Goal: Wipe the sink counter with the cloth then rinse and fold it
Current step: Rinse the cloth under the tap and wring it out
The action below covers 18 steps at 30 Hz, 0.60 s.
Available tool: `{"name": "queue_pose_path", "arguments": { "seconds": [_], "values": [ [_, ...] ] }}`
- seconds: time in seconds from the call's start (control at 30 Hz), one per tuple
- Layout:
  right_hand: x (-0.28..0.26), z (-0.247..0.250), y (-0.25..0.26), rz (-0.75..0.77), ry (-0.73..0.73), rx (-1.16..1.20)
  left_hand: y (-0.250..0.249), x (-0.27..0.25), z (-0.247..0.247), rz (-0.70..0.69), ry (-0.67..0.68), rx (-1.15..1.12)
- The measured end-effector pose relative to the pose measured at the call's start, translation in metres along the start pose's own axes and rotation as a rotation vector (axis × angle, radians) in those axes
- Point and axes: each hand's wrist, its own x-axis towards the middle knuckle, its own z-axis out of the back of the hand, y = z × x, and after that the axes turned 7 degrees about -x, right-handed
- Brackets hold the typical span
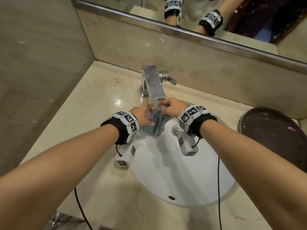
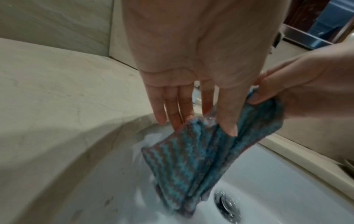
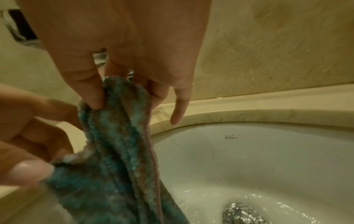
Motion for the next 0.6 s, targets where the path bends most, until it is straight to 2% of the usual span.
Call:
{"name": "queue_pose_path", "arguments": {
  "seconds": [0.07,0.13,0.27,0.37,0.43,0.6],
  "values": [
    [0.002,0.001,0.002,0.003,-0.013,-0.031,-0.001,0.001,0.001,0.034,0.008,0.053],
    [0.003,0.001,0.002,-0.024,-0.005,-0.167,0.0,0.001,0.005,0.06,0.005,0.086],
    [0.004,-0.002,-0.003,-0.089,0.071,-0.397,0.003,0.002,0.01,0.083,-0.072,0.036],
    [0.003,-0.006,-0.003,-0.107,0.093,-0.497,-0.001,0.001,0.006,0.068,-0.07,-0.017],
    [0.003,-0.006,-0.004,-0.134,0.084,-0.453,-0.003,0.001,0.005,0.041,-0.079,-0.065],
    [0.003,0.002,-0.005,-0.121,0.051,-0.007,-0.001,0.0,0.006,0.053,-0.015,-0.001]
  ]
}}
